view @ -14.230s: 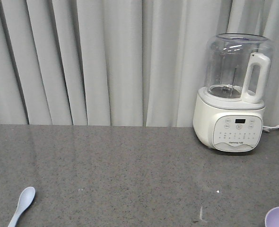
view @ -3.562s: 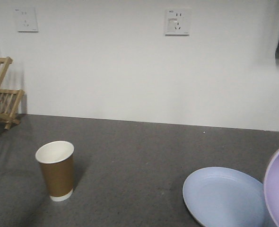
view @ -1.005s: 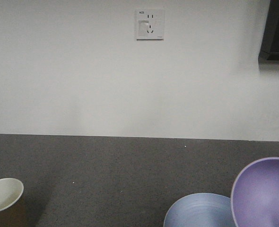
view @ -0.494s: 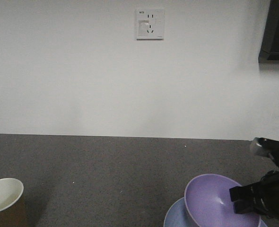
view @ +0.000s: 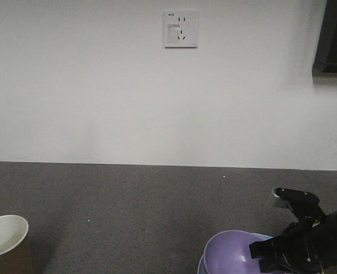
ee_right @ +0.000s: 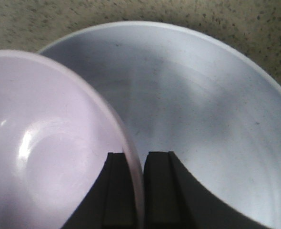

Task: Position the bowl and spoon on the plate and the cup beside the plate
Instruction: 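Lower the lavender bowl onto the pale blue plate and release with right gripper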

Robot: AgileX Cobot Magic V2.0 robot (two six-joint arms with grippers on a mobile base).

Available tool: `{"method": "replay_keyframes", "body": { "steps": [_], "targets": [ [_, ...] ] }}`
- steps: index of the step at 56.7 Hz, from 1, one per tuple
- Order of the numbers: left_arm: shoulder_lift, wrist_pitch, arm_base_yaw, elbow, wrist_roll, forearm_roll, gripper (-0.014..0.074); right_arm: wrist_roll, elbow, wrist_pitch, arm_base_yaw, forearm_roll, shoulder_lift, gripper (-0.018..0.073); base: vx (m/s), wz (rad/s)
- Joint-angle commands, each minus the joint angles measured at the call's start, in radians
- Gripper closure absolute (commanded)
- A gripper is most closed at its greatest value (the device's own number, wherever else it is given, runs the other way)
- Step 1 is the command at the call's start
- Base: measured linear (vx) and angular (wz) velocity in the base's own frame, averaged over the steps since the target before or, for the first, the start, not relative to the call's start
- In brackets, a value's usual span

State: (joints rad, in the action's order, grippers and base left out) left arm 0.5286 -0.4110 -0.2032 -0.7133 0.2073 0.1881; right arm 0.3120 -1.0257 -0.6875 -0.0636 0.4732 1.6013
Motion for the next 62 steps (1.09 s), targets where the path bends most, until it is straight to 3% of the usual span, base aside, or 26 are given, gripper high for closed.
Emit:
{"method": "replay_keyframes", "body": {
  "steps": [1, 16, 35, 41, 55, 62],
  "targets": [
    [0.003, 0.073, -0.002, -0.025, -0.007, 0.014, 0.0594, 0.011, -0.034, 0.046, 0.000, 0.005, -0.024, 0.0559, 0.00, 0.00],
    [0.003, 0.055, -0.002, -0.025, -0.007, 0.014, 0.0594, 0.028, -0.034, 0.056, 0.000, -0.008, -0.024, 0.0431, 0.00, 0.00],
    [0.003, 0.047, -0.002, -0.025, -0.007, 0.014, 0.0594, 0.066, -0.036, 0.052, 0.000, 0.000, -0.027, 0.0080, 0.00, 0.00],
    [0.003, 0.047, -0.002, -0.025, -0.007, 0.014, 0.0594, 0.088, -0.036, 0.052, 0.000, -0.001, -0.050, 0.0014, 0.00, 0.00],
    [0.003, 0.044, -0.002, -0.025, -0.007, 0.014, 0.0594, 0.125, -0.036, 0.041, 0.001, -0.028, -0.203, 0.0030, 0.00, 0.00],
    [0.004, 0.007, -0.002, -0.026, -0.010, 0.024, 0.0594, 0.115, -0.036, 0.021, 0.001, -0.067, -0.337, 0.0135, 0.00, 0.00]
  ]
}}
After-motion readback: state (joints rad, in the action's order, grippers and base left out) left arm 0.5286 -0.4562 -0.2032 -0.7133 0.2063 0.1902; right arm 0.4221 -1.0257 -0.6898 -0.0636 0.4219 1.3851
